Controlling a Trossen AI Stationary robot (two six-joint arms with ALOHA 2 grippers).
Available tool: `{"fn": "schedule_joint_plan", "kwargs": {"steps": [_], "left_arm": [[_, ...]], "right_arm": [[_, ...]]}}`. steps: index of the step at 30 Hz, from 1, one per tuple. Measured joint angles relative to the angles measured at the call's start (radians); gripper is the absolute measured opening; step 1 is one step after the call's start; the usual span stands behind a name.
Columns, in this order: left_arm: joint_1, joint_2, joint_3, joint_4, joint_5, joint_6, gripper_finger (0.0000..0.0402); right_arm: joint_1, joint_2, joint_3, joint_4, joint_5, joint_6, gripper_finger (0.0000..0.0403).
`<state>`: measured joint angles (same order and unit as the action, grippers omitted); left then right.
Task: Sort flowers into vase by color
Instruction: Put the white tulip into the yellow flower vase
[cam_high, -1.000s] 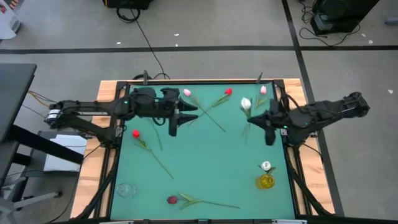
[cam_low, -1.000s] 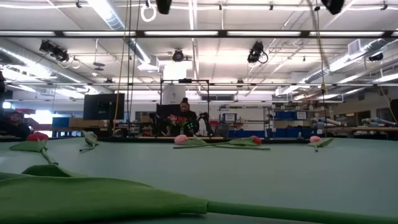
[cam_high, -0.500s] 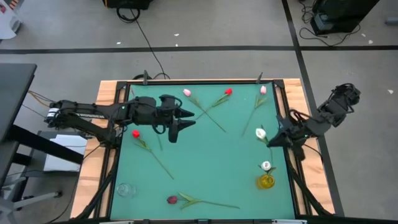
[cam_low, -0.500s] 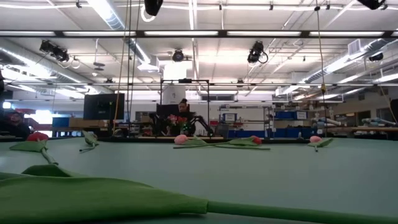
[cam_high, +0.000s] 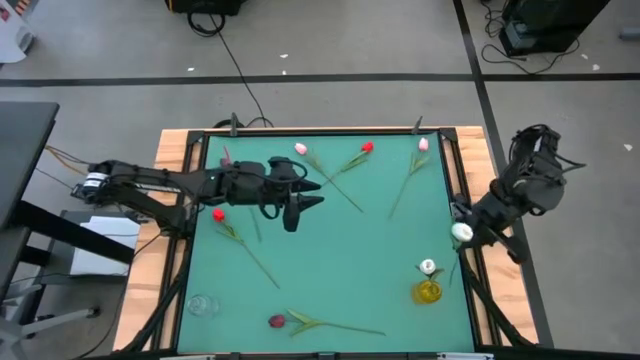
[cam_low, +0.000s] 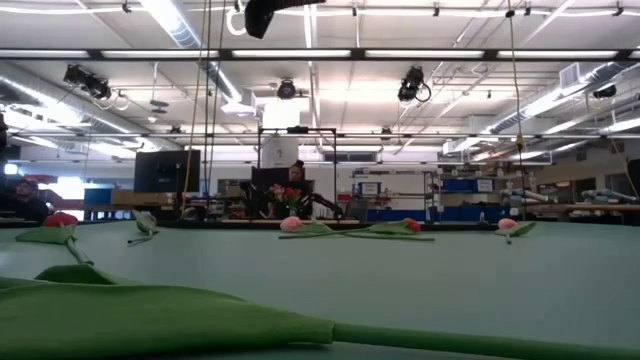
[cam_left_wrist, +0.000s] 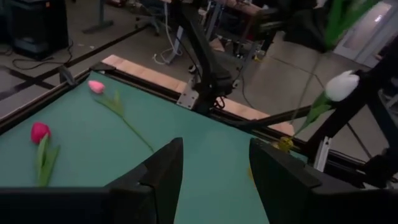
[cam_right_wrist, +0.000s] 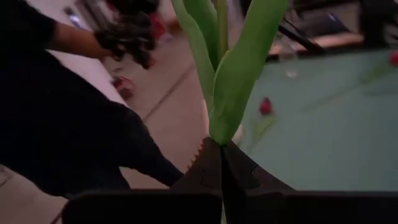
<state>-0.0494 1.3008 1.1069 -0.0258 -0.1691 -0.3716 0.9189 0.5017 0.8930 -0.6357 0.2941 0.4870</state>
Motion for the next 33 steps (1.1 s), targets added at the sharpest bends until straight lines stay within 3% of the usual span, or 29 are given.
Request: {"fn": "schedule_joint_plan", "kwargs": {"steps": [10, 33], "left_arm": [[0.000, 0.041, 0.000, 0.085, -0.017, -0.011, 0.0189], [0.000, 0.041, 0.000, 0.113, -0.042, -0.006, 0.0189]], "right_arm": [[0.086, -0.006, -0.084, 0.106, 0.088, -0.126, 0.0000], [0.094, 0.093, -0.085, 0.160, 0.082, -0.185, 0.0001]]}}
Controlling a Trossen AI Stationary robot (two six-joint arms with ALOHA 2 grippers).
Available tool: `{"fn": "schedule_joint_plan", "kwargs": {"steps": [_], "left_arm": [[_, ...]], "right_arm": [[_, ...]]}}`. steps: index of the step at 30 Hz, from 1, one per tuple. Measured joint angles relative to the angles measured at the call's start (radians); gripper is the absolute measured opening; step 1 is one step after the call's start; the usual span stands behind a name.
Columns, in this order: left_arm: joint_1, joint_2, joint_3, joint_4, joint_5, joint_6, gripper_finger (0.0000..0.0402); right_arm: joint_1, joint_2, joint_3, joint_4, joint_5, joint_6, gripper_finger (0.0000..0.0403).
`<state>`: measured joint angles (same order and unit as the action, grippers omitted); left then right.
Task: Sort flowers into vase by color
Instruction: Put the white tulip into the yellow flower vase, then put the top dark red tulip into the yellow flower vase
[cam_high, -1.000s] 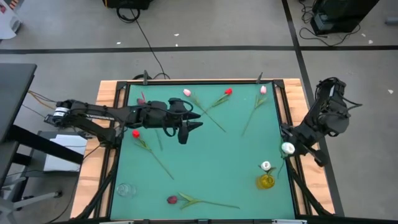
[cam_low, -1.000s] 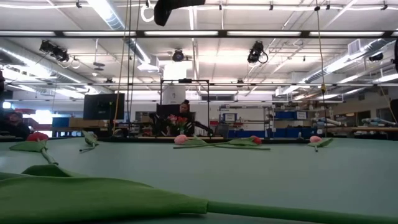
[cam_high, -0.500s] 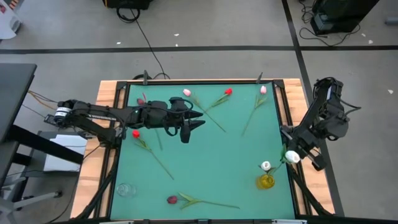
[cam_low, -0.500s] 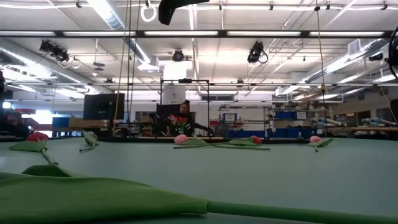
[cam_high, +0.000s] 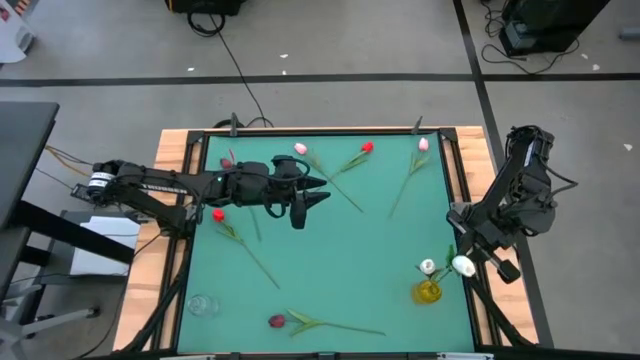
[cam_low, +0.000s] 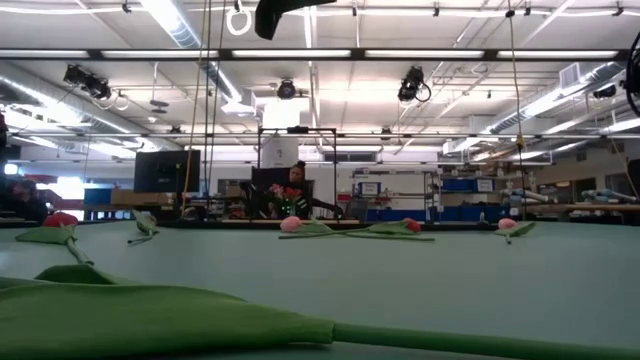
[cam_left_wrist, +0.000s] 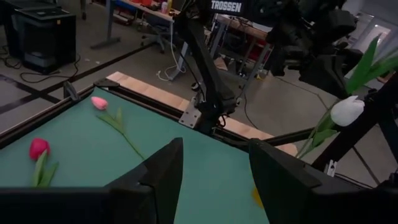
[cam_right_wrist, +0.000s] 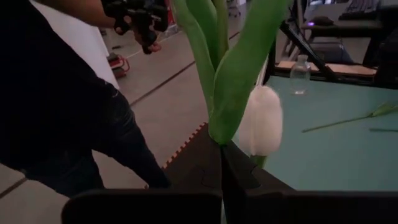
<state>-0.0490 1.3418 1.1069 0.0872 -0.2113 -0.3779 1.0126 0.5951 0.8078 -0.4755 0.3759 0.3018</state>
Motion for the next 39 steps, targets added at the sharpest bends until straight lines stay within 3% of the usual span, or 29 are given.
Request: {"fn": "schedule_joint_plan", "kwargs": {"steps": [8, 16, 21, 25, 27, 32, 39], "left_arm": [[0.000, 0.000, 0.000, -0.001, 0.000, 0.006, 0.0189], [0.000, 0.000, 0.000, -0.002, 0.002, 0.006, 0.0189], [0.000, 0.000, 0.000, -0.002, 0.003, 0.005, 0.0189], [0.004, 0.000, 0.000, -0.004, 0.003, -0.005, 0.0189], [0.011, 0.000, 0.000, -0.017, 0.004, -0.037, 0.0189], [0.041, 0.000, 0.000, -0.131, -0.014, -0.178, 0.0189], [0.068, 0.000, 0.000, -0.639, -0.155, -0.624, 0.0189]], "right_arm": [[0.000, 0.029, 0.000, -0.044, -0.030, 0.035, 0.0025], [0.000, 0.042, 0.000, -0.067, -0.059, 0.130, 0.0139], [0.000, 0.013, 0.001, -0.072, -0.118, 0.331, 0.0197], [-0.002, -0.023, 0.019, -0.101, -0.126, 0.581, 0.0211], [-0.006, -0.046, 0.024, -0.096, -0.112, 0.643, 0.0210], [-0.009, -0.096, 0.024, 0.029, -0.032, 0.615, 0.0208], [-0.015, -0.111, 0.026, 0.167, 0.241, 0.502, 0.0207]]}}
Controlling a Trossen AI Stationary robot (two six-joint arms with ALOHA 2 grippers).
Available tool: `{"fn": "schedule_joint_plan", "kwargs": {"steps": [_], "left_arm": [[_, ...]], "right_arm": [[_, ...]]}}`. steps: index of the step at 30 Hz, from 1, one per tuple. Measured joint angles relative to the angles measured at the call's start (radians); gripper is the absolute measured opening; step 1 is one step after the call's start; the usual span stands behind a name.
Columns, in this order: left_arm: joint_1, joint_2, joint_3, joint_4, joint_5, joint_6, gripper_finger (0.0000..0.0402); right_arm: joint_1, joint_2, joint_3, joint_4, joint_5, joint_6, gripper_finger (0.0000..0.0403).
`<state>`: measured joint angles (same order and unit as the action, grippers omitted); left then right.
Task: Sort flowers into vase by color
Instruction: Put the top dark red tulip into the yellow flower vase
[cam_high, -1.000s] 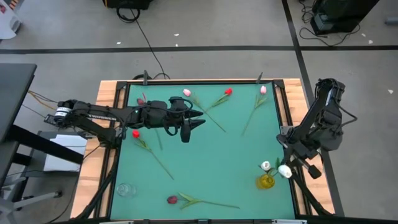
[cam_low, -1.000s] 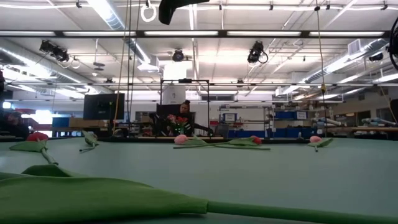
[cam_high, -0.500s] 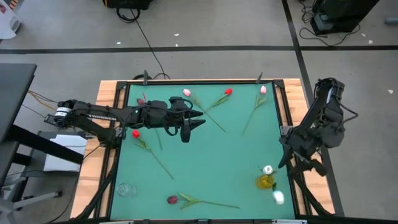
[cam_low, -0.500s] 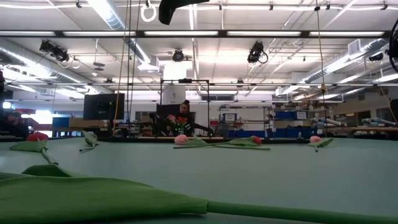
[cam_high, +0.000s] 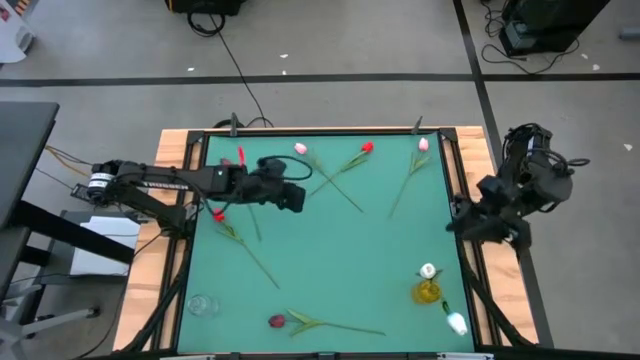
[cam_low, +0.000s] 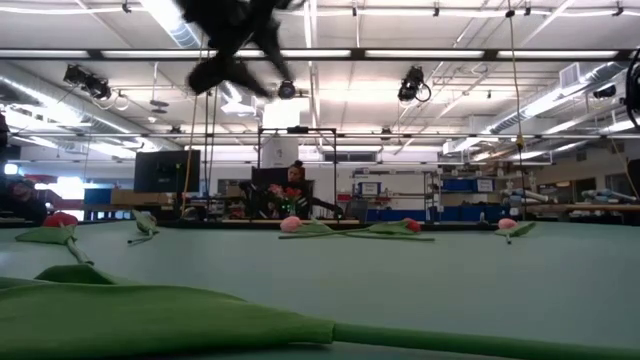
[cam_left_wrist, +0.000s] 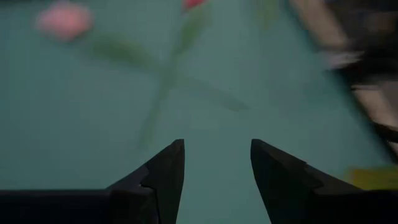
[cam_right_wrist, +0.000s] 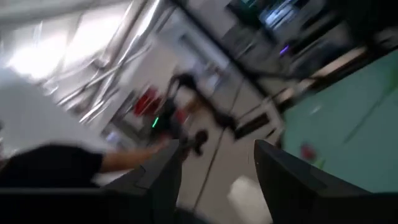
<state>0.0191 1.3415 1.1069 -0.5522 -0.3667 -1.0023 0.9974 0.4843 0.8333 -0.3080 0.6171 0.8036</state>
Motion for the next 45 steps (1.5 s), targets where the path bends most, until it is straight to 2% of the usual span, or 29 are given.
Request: {"fn": "schedule_joint_plan", "kwargs": {"steps": [2, 4, 11, 21, 26, 31, 36, 45], "left_arm": [[0.010, 0.000, 0.000, -0.127, -0.005, -0.099, 0.0189], [0.023, 0.000, 0.000, -0.208, -0.006, -0.134, 0.0189], [0.151, 0.000, 0.000, -0.307, -0.006, -0.135, 0.0189], [0.450, 0.013, -0.001, -0.430, -0.003, 0.020, 0.0189], [0.573, 0.049, -0.002, -0.438, 0.048, 0.049, 0.0189], [0.580, 0.113, -0.005, -0.440, 0.087, -0.061, 0.0189], [0.548, 0.151, -0.118, -0.390, 0.171, -0.133, 0.0189], [0.561, 0.054, -0.297, -0.324, 0.185, -0.171, 0.0189]], "right_arm": [[-0.014, 0.003, 0.000, -0.007, 0.051, 0.000, 0.0207], [-0.029, 0.007, 0.000, -0.007, 0.085, -0.003, 0.0207], [-0.124, 0.059, 0.000, -0.008, 0.254, 0.066, 0.0207], [-0.305, 0.168, 0.000, -0.001, 0.235, 0.190, 0.0206], [-0.353, 0.209, -0.001, 0.017, 0.183, 0.200, 0.0206], [-0.367, 0.234, -0.001, 0.022, 0.155, 0.208, 0.0206], [-0.371, 0.250, -0.001, 0.023, 0.156, 0.216, 0.0206], [-0.384, 0.262, -0.001, -0.021, 0.145, 0.216, 0.0206]]}}
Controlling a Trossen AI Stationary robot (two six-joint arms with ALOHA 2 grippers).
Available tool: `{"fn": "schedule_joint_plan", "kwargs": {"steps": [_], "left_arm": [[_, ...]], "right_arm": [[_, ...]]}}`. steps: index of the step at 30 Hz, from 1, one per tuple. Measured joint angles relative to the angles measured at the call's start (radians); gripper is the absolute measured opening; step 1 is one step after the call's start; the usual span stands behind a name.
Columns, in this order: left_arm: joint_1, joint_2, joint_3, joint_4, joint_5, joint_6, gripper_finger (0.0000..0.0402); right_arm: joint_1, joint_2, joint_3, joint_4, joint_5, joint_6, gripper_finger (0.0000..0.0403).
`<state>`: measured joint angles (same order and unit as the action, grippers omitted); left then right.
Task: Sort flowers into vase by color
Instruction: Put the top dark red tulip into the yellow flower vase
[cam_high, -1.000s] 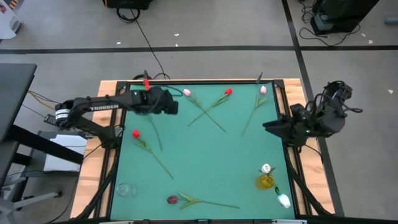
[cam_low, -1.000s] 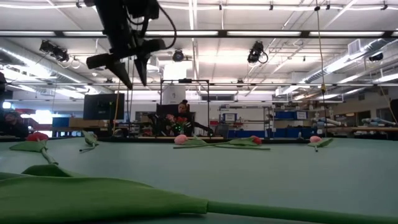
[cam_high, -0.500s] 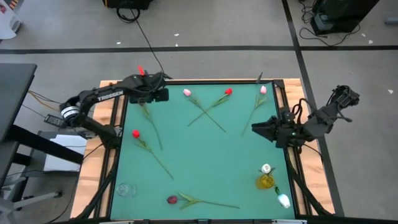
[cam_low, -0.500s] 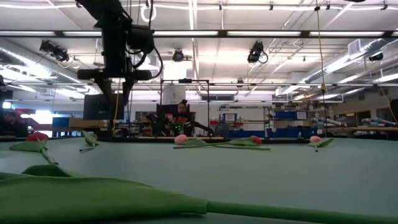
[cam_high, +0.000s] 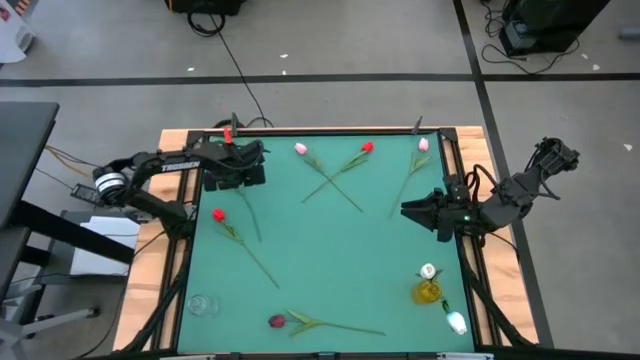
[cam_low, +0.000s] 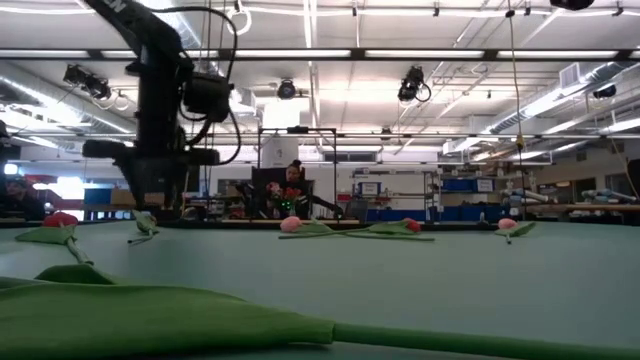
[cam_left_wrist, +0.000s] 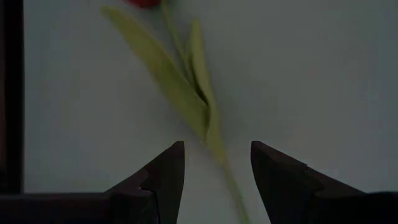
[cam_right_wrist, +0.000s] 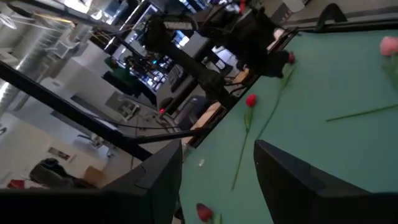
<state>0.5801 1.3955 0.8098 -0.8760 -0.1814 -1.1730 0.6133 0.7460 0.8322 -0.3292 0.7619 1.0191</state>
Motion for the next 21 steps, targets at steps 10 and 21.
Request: {"fn": "schedule_joint_plan", "kwargs": {"steps": [10, 21], "left_arm": [[0.058, -0.022, -0.194, 0.291, 0.084, -0.044, 0.0178], [0.050, -0.037, -0.203, 0.302, 0.082, 0.040, 0.0017]], "right_arm": [[-0.087, -0.016, 0.000, -0.032, -0.107, 0.011, 0.0206], [-0.147, -0.013, 0.000, -0.032, -0.139, 0.029, 0.0173]]}}
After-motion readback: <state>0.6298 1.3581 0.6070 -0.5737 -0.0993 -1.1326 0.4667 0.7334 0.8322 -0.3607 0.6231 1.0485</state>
